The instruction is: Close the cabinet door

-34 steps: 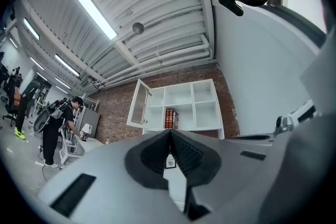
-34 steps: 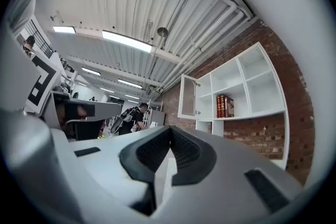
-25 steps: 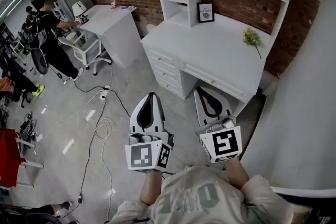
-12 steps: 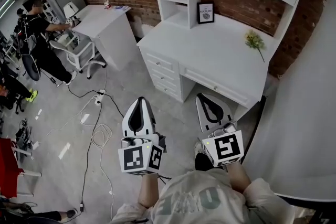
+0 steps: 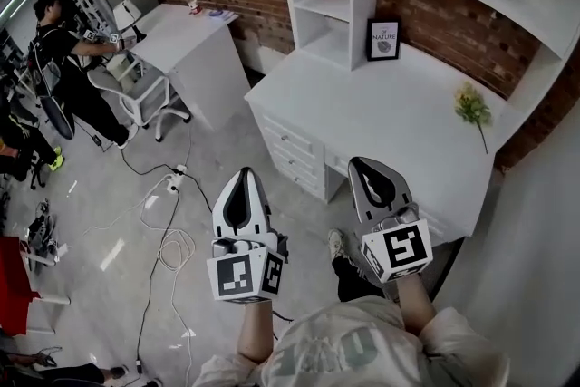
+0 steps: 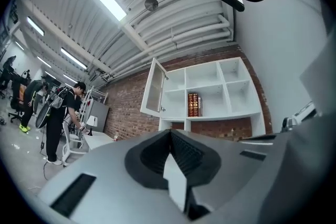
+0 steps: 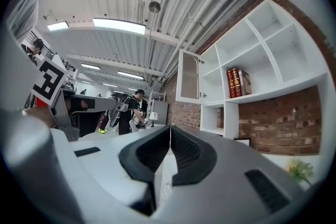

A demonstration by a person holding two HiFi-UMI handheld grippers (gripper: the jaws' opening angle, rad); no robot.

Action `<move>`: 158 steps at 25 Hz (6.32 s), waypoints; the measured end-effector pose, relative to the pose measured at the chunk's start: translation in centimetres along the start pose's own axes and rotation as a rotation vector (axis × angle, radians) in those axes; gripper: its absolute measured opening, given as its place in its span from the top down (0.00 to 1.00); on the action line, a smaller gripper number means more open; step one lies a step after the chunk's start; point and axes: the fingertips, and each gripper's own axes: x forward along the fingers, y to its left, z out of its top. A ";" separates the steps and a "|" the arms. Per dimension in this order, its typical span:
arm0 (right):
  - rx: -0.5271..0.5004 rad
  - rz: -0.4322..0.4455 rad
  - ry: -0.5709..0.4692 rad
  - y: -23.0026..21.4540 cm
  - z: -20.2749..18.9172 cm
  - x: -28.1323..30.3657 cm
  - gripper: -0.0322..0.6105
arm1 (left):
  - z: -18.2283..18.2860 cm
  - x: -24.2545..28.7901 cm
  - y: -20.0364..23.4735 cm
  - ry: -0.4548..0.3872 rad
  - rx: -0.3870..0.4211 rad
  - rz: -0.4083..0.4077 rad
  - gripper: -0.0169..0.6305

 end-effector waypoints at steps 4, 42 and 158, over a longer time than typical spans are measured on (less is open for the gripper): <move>0.010 0.078 0.004 -4.3 -0.9 10.4 0.92 | -1.2 10.6 1.5 0.024 0.019 0.027 0.95; 0.053 0.094 -0.044 -13.3 0.2 33.9 0.92 | 4.4 38.9 10.8 -0.135 0.121 0.032 0.95; 0.087 -0.478 0.077 -26.2 -3.1 18.0 0.92 | 9.2 66.3 -18.2 -0.101 0.275 -0.541 0.85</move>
